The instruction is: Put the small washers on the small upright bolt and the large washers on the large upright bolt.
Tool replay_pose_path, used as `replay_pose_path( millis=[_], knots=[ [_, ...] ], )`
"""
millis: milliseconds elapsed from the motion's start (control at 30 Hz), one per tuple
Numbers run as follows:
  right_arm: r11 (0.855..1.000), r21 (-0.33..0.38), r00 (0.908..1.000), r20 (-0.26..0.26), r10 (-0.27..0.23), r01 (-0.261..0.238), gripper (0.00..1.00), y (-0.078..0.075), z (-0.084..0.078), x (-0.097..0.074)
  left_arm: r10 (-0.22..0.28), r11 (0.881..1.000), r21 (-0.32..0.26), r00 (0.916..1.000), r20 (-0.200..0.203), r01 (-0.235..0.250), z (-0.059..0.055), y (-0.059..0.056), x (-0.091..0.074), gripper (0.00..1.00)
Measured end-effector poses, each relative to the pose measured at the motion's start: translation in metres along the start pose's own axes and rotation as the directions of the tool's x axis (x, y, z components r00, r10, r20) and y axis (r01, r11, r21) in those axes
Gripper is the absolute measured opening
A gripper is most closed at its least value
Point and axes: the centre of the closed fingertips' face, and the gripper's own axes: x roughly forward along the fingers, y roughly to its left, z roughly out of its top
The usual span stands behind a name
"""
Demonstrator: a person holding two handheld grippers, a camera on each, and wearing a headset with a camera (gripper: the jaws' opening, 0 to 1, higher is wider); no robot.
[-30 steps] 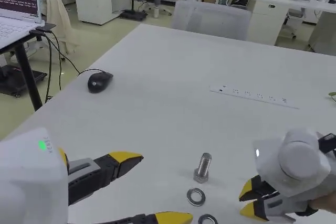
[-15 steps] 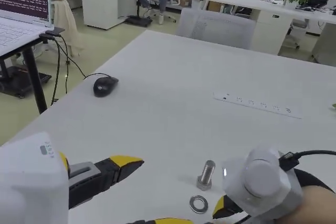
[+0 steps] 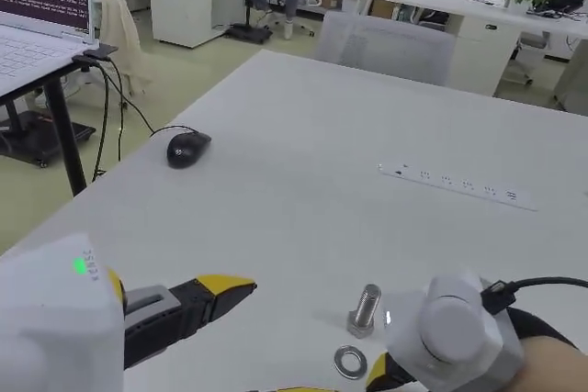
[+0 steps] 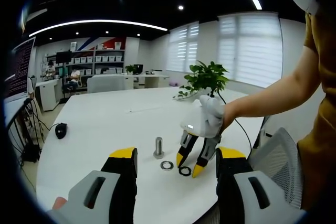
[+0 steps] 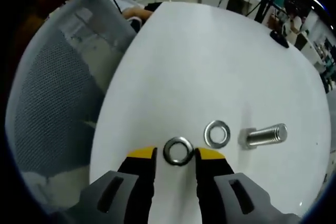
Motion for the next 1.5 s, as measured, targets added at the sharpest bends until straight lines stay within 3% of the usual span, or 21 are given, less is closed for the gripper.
replay_pose_path(
  millis=[300,1100,1500],
  knots=[
    [1.0,-0.02,0.9991,-0.043,0.005,-0.006,0.29,-0.001,-0.003,-0.001,0.012,1.0,-0.008,0.9999,-0.006,-0.012,-0.003,0.001,-0.001,0.6],
    [0.999,0.04,0.9993,-0.027,-0.026,0.027,0.22,-0.006,-0.003,-0.004,0.002,1.0,-0.003,0.9999,-0.014,-0.002,-0.004,-0.003,0.002,0.6],
    [0.997,0.044,0.9975,-0.023,-0.067,0.068,0.22,-0.022,-0.004,-0.029,-0.006,1.0,-0.002,0.9999,-0.014,0.006,-0.002,-0.003,0.005,0.6]
  ],
)
